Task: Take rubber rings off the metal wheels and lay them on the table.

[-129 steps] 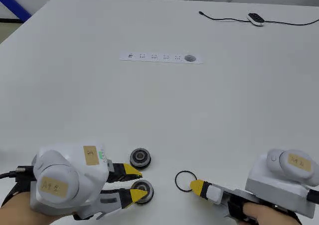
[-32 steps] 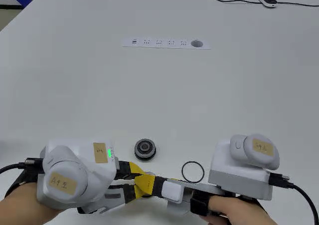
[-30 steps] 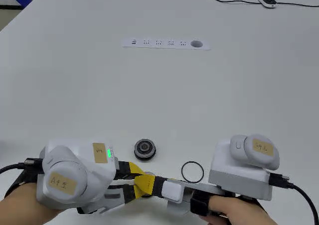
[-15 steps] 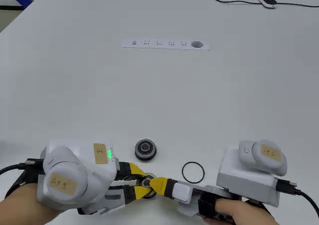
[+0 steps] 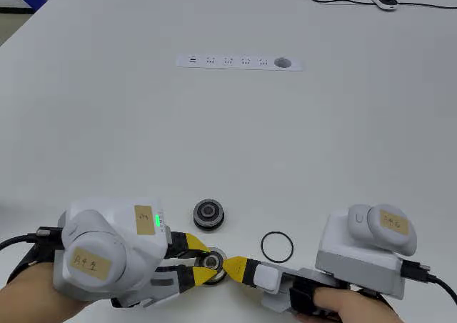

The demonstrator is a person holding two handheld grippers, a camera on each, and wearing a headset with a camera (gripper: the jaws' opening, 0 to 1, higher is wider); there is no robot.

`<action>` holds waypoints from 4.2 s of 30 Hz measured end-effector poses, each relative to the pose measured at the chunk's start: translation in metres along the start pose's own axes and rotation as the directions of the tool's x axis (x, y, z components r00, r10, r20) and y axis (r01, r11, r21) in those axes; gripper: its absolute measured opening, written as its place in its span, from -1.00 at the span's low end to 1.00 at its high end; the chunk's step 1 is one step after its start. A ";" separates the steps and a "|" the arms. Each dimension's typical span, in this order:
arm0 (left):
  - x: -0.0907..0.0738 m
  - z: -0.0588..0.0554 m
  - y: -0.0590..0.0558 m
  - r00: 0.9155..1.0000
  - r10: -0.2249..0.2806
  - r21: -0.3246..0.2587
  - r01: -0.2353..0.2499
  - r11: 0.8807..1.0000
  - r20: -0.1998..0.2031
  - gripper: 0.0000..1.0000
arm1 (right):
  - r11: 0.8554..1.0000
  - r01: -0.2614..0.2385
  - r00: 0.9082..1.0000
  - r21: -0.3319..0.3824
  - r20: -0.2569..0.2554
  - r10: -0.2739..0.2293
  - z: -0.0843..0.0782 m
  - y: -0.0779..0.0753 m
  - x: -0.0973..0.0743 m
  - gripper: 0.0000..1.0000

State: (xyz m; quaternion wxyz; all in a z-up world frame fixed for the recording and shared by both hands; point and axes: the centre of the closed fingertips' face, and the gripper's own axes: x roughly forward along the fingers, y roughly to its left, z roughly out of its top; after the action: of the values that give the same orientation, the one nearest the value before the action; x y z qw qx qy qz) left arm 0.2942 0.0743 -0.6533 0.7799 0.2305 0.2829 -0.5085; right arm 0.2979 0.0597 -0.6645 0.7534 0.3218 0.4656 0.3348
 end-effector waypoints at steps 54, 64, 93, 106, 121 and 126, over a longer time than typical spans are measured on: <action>0.000 0.000 0.000 1.000 -0.014 0.007 0.014 1.000 -0.019 -0.74 | 0.990 -0.118 0.993 0.072 0.031 0.116 0.000 -0.001 -0.002 -0.90; 0.000 0.000 0.000 1.000 -0.015 0.008 0.015 1.000 -0.019 -0.74 | 0.991 -0.116 0.993 0.066 0.034 0.114 0.002 0.001 -0.003 -0.96; -0.001 0.001 0.000 1.000 -0.003 -0.006 0.003 1.000 -0.017 -0.74 | 0.989 -0.008 1.000 -0.145 -0.003 0.007 0.002 0.010 -0.002 -0.99; -0.001 0.000 0.001 1.000 0.004 -0.007 -0.004 1.000 -0.018 -0.74 | 0.950 0.026 0.999 -0.311 -0.024 -0.035 0.001 0.014 0.003 -0.99; -0.001 0.000 0.001 1.000 0.004 -0.010 -0.004 1.000 -0.019 -0.74 | 0.947 0.016 0.999 -0.320 -0.034 -0.028 -0.001 0.017 0.006 -0.99; -0.001 0.001 0.001 1.000 0.006 -0.010 -0.006 1.000 -0.018 -0.74 | 0.950 0.017 0.999 -0.312 -0.031 -0.028 -0.001 0.017 0.006 -0.99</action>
State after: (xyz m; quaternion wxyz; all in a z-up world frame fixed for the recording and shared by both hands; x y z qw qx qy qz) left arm 0.2948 0.0749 -0.6522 0.7801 0.2318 0.2917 -0.5026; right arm 0.2957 0.0743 -0.6535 0.7902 0.1877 0.4239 0.4009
